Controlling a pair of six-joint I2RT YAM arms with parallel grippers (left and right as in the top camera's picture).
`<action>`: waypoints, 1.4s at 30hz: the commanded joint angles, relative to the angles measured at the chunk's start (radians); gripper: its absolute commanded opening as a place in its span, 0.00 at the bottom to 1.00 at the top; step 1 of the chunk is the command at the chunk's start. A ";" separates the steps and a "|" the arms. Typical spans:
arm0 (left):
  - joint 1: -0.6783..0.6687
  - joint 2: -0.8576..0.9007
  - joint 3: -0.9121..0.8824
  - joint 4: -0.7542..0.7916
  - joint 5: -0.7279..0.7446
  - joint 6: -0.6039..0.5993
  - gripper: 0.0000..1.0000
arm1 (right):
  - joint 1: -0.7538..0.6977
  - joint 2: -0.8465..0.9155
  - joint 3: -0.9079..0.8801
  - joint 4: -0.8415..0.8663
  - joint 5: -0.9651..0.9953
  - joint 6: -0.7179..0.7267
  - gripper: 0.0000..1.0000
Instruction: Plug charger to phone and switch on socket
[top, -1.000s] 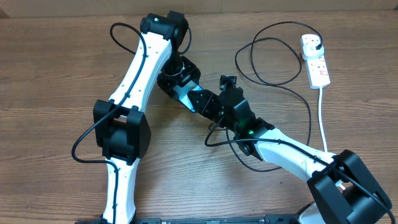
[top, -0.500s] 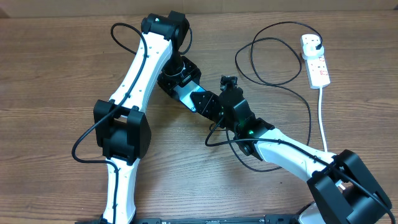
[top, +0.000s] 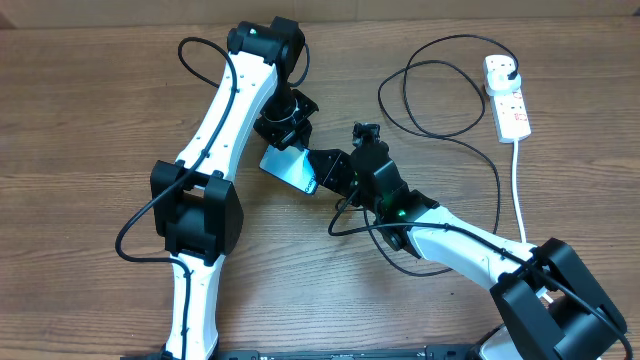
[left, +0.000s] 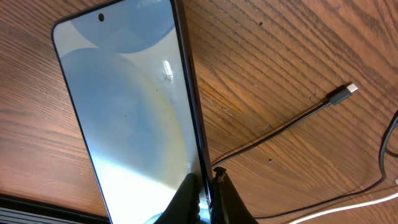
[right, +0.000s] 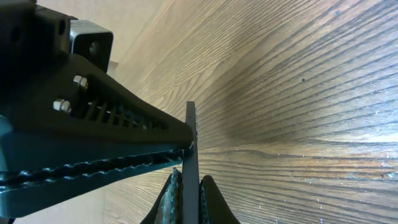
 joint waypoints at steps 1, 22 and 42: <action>-0.001 0.000 0.021 -0.002 -0.006 -0.002 0.06 | -0.001 -0.006 0.026 0.016 0.002 -0.003 0.04; 0.301 0.000 0.022 0.009 0.253 0.799 0.36 | -0.122 -0.007 0.026 0.090 0.051 0.208 0.04; 0.167 0.000 0.022 0.195 0.495 0.707 0.57 | -0.126 -0.006 0.026 0.134 0.203 0.653 0.04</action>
